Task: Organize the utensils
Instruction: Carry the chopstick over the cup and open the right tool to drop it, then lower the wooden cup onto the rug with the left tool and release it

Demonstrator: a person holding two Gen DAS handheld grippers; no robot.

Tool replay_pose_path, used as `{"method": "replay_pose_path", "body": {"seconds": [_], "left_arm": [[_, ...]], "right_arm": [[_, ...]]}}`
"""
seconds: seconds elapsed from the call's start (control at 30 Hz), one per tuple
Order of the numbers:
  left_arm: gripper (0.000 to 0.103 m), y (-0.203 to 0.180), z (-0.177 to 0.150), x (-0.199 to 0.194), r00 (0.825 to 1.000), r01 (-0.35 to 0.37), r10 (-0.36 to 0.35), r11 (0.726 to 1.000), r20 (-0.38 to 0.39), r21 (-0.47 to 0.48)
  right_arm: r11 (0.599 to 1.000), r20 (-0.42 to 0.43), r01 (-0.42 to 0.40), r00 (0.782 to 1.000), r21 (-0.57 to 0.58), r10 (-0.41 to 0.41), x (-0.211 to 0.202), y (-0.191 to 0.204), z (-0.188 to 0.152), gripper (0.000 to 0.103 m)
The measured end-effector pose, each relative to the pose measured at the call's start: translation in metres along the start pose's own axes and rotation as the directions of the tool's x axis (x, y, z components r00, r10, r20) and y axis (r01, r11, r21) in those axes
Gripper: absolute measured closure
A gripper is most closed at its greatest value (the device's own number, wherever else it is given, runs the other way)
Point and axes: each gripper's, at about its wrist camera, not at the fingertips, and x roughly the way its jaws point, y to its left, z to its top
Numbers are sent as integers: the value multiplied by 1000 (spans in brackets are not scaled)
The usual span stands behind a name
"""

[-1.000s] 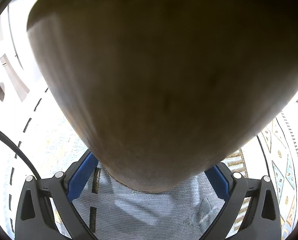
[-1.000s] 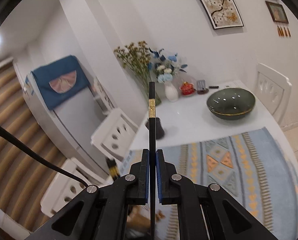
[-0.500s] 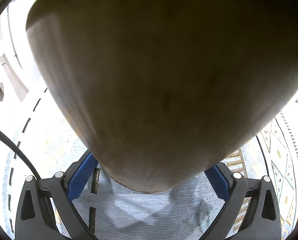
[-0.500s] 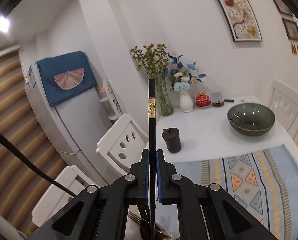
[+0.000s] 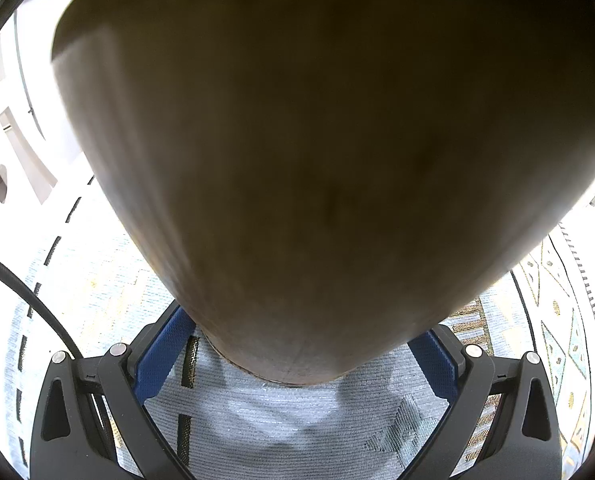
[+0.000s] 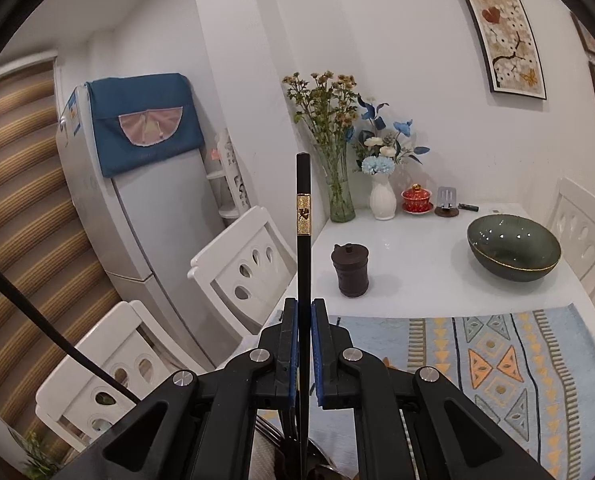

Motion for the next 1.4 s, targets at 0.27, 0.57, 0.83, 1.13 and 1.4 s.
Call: {"method": "replay_pose_path", "body": {"seconds": [0.27, 0.57, 0.83, 1.13, 1.4], "left_arm": [[2, 1, 0, 0, 1000, 0, 0, 1000, 0, 0], [2, 0, 0, 0, 1000, 0, 0, 1000, 0, 0], [2, 2, 0, 0, 1000, -1, 1, 1000, 0, 0], [2, 2, 0, 0, 1000, 0, 0, 1000, 0, 0], [2, 2, 0, 0, 1000, -1, 1, 1000, 0, 0]], "right_arm": [[998, -51, -21, 998, 55, 24, 3, -9, -4, 98], [999, -59, -8, 998, 45, 10, -10, -7, -5, 97], [994, -74, -52, 996, 96, 59, -32, -12, 11, 92], [996, 133, -60, 990, 63, 52, -98, -14, 51, 51], [999, 87, -19, 996, 40, 16, -99, -20, 46, 33]]}}
